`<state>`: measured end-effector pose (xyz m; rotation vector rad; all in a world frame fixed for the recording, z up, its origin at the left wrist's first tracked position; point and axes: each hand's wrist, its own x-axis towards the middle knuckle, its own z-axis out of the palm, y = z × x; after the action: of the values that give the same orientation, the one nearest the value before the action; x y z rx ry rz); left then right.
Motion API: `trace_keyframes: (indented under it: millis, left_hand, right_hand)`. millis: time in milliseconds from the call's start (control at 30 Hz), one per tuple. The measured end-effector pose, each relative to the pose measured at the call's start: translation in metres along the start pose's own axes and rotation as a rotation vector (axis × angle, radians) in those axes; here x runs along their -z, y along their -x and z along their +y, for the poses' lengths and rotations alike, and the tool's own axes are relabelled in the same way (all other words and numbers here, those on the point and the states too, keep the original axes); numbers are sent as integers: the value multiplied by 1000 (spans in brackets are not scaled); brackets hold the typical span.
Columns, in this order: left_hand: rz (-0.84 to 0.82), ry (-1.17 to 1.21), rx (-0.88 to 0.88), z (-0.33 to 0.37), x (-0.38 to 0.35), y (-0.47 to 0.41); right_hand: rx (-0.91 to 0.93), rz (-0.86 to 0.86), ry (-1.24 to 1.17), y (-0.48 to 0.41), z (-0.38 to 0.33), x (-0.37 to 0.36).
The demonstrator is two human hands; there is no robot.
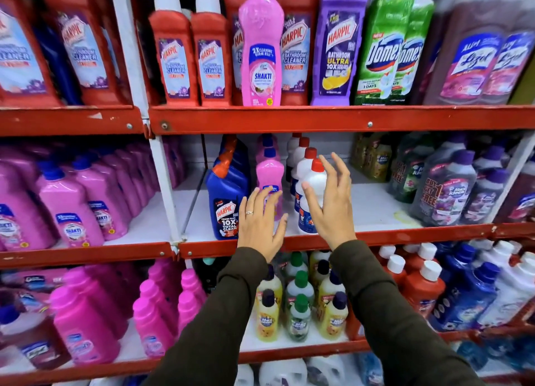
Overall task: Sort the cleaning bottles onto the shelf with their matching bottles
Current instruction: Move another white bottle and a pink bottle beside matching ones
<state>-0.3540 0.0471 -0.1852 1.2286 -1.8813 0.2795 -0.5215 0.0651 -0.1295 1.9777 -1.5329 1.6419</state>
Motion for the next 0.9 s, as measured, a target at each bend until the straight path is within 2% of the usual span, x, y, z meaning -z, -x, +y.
trace_keyframes:
  millis: [333,533,633,733,900]
  left_hand:
    - [275,-128,-131,-3,88,-89]
    - [373,-199,-98,-27,126,-127]
    - [373,-240,-24,-44,136,-135]
    - [359,-258,18,-58,138,-136]
    - [337,-277,-7,-73,134,-131]
  right_hand:
    - [171,190,67,-84,-78,19]
    - [208,245,-35,-133,-120,24]
    - [122,151,-102,-154,-137,18]
    - [-23,54,-60,-170,-152,7]
    - [-231,49,101,-178,-167,-14]
